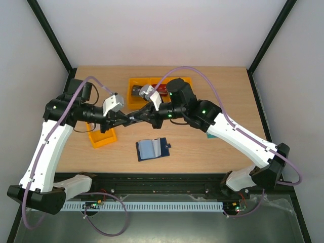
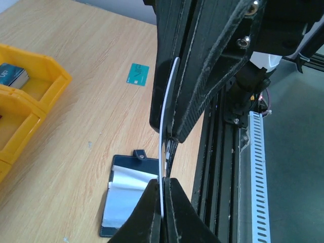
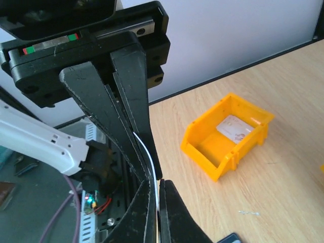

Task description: Take the credit cards out of the card holder

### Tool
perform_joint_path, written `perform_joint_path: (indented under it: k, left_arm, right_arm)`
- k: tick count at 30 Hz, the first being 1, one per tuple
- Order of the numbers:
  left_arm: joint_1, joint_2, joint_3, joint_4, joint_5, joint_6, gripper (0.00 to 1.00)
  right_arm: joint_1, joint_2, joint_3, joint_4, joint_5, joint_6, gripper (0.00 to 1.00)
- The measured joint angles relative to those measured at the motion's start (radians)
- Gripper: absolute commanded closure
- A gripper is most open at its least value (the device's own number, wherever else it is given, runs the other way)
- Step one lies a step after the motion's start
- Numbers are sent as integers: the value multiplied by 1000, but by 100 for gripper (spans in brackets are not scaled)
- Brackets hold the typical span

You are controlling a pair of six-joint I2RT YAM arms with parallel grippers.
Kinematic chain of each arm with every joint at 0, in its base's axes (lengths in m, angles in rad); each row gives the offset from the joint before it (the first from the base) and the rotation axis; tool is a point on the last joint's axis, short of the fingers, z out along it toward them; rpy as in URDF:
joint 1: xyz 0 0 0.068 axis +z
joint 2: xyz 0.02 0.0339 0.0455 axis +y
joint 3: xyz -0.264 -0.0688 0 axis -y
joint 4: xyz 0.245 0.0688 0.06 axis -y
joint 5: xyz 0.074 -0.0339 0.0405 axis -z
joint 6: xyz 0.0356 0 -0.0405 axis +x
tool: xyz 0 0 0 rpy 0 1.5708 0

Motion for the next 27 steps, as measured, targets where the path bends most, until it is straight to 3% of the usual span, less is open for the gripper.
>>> perform_joint_path:
  k: [1,2,3,4,7,9,12,15,20,27]
  left_arm:
    - [2,-3,-1,-3,2,-2,97]
    - [1,-8,-1,-4,4,-7,72]
    - [1,-13,-2,1,5,-19,17]
    - [1,-18,-3,9,2,-39,3]
    - [3,-54,-34,123,-83,-211,1]
    - [8,-71,-58,202,-224,-333,1]
    - [53,-59,-84,310,-457,-463,1]
    - [111,-39,-152,432,-592,-554,1]
    - [230,-27,-296,566,-628,-659,1]
    - [343,21,-356,671,-594,-735,1]
  right_arm:
    - [1,1,4,-6,-9,1,98]
    - [-1,2,7,-10,-22,4,98]
    - [-3,5,13,-10,-29,10,98]
    - [-5,7,17,-9,-32,19,98]
    - [-40,32,37,28,-40,103,98]
    - [-101,80,68,68,2,196,98]
    - [-210,227,161,142,116,351,98]
    - [-281,425,272,194,237,482,98]
    - [-312,779,516,175,372,605,98]
    - [-299,989,675,164,403,719,98]
